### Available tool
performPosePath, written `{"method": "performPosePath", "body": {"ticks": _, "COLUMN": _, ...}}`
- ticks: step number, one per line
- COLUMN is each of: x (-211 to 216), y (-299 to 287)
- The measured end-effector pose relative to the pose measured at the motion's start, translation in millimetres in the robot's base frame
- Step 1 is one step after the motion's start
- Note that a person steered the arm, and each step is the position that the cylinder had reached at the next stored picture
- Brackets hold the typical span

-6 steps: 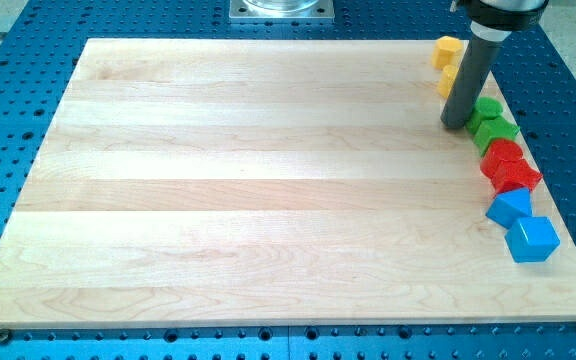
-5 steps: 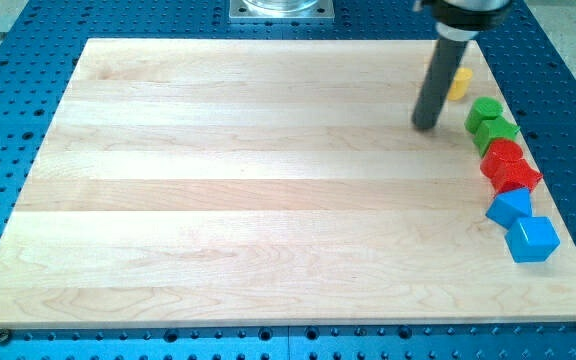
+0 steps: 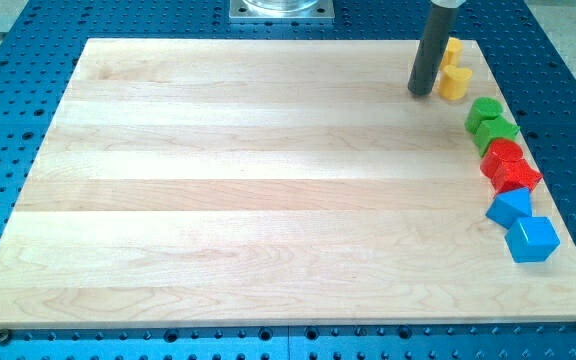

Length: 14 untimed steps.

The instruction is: Place the yellow blocks at the top of the green circle

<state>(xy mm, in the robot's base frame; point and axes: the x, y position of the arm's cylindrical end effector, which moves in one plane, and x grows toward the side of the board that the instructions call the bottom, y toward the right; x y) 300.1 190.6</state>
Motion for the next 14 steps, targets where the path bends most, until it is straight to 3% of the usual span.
{"method": "performPosePath", "body": {"ticks": 5, "x": -7.9, "y": 26.3}}
{"method": "performPosePath", "body": {"ticks": 8, "x": -88.0, "y": -15.8}}
{"method": "performPosePath", "body": {"ticks": 10, "x": -94.2, "y": 60.2}}
{"method": "performPosePath", "body": {"ticks": 14, "x": -103.5, "y": 77.1}}
